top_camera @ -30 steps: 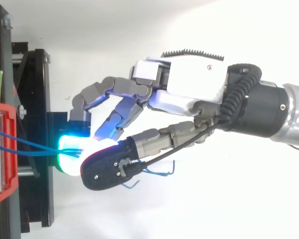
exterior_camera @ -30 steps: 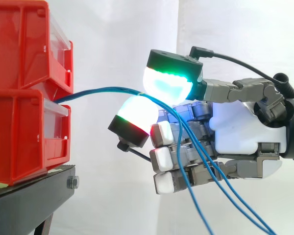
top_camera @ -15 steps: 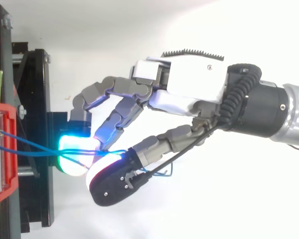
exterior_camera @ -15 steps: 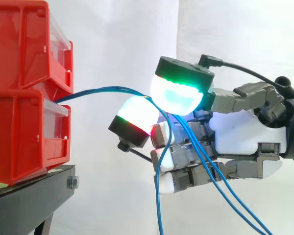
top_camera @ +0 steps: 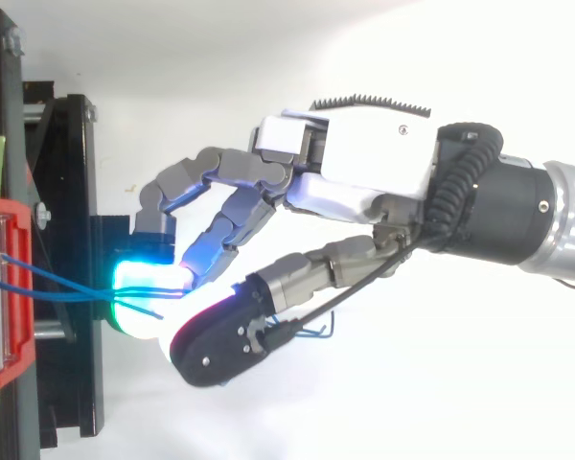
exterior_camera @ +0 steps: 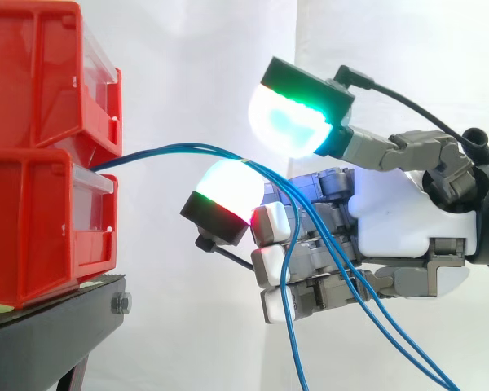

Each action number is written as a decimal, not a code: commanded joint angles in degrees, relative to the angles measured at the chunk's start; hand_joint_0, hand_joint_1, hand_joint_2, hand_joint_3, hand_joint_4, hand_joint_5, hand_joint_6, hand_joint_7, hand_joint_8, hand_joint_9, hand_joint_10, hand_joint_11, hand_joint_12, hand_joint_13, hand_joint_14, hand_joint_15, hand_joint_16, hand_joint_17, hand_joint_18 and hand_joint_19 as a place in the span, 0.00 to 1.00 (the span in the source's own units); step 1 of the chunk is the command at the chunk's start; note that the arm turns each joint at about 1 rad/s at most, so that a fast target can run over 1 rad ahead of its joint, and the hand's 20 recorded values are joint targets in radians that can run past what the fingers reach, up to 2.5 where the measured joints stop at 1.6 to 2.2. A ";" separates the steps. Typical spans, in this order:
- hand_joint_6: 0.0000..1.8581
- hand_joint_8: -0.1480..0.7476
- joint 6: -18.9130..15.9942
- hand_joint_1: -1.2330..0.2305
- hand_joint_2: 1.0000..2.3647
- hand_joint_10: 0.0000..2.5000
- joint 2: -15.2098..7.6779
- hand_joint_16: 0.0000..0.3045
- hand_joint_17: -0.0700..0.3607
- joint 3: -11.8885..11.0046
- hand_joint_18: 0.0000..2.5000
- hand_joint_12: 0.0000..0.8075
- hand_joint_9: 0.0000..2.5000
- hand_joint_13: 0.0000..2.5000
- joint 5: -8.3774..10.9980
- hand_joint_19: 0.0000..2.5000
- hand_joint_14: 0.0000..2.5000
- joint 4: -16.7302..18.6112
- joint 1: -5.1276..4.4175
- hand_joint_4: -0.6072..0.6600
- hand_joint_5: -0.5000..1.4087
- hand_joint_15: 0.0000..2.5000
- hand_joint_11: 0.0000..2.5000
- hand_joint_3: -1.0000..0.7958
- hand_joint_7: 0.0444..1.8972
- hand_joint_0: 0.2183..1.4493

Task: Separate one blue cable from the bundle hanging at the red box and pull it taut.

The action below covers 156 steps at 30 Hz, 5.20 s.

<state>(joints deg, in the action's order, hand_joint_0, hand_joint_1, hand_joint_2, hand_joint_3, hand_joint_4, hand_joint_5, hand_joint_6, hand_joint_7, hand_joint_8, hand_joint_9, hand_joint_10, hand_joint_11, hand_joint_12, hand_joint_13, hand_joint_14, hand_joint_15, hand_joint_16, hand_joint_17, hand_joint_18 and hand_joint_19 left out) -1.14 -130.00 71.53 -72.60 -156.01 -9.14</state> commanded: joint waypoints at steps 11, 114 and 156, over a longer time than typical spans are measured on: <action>0.47 0.49 0.00 0.22 0.02 0.01 0.01 0.11 0.34 0.01 0.34 0.42 0.39 0.40 0.00 0.24 0.01 0.00 0.00 0.50 0.15 0.25 0.32 0.42 0.55 0.44; 0.45 0.49 0.18 0.31 0.02 0.01 0.01 0.14 0.38 0.01 0.32 0.40 0.36 0.30 0.00 0.29 0.01 -0.61 0.00 0.57 0.16 0.24 0.33 0.46 0.59 0.35; 0.46 0.51 0.53 0.46 0.00 0.01 0.01 0.13 0.37 0.01 0.35 0.37 0.41 0.33 0.00 0.29 0.01 -0.70 0.00 0.58 0.18 0.24 0.33 0.28 0.63 0.33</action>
<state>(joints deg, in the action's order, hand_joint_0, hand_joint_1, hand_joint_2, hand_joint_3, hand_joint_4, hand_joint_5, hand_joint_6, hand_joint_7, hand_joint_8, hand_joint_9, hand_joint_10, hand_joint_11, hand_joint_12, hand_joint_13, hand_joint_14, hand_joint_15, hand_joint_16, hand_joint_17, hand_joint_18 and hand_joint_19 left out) -0.62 -130.05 71.54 -72.59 -156.70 -9.12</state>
